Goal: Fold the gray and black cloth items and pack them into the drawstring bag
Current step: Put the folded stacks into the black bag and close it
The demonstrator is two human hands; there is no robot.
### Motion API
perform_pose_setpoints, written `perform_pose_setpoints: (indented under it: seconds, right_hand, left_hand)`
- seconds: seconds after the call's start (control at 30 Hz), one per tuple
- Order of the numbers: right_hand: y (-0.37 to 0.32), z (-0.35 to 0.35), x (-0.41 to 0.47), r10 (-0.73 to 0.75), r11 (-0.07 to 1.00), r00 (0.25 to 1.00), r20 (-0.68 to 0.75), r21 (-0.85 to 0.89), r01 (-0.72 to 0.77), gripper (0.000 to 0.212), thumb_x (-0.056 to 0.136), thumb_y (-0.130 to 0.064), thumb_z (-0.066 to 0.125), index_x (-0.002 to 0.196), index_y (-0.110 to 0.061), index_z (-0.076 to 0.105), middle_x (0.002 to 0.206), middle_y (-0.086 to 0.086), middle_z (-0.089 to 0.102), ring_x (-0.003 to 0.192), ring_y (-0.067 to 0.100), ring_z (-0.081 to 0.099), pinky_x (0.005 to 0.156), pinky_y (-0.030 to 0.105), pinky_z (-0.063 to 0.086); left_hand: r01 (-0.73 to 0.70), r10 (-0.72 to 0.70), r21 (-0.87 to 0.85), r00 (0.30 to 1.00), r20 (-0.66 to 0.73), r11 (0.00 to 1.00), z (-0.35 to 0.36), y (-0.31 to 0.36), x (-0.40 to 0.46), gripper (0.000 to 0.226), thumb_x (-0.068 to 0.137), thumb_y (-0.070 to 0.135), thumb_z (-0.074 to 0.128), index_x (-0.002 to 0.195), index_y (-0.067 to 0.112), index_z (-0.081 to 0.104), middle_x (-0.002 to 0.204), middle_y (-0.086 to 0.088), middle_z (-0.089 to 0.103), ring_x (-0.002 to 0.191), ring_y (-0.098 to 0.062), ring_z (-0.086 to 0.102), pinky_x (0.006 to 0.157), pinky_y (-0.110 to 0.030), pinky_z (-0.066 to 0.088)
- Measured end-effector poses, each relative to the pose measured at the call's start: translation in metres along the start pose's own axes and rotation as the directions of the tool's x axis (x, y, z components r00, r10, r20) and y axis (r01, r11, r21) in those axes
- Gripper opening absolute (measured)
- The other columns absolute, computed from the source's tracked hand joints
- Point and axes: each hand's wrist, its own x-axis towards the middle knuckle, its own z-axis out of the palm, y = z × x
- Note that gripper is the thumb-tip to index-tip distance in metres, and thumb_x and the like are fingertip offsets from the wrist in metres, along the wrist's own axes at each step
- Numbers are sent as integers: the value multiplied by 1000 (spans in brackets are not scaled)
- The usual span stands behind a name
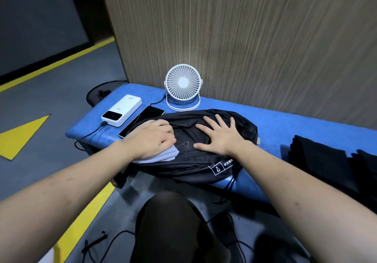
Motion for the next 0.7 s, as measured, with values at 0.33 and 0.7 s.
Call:
perform_pose_setpoints:
  seconds: [0.33, 0.7]
  right_hand:
    - [-11, -19, -4, -83, 990, 978, -191, 96, 103, 64, 87, -65, 50, 144, -37, 42, 160, -3, 26, 150, 22, 15, 118, 60, 2]
    - [74, -85, -89, 24, 914, 934, -357, 386, 124, 45, 83, -46, 58, 123, -27, 63, 132, -2, 57, 126, 21, 50, 111, 48, 33]
  left_hand:
    - [-103, 95, -183, 994, -51, 978, -8, 23, 21, 52, 94, 58, 21, 115, 34, 62, 118, 19, 58, 130, 1, 37, 119, -25, -7]
    - [-70, 22, -258, 982, -186, 964, -39, 109, 54, 46, 89, 61, 27, 111, 34, 58, 107, 12, 58, 103, -14, 51, 98, -35, 37]
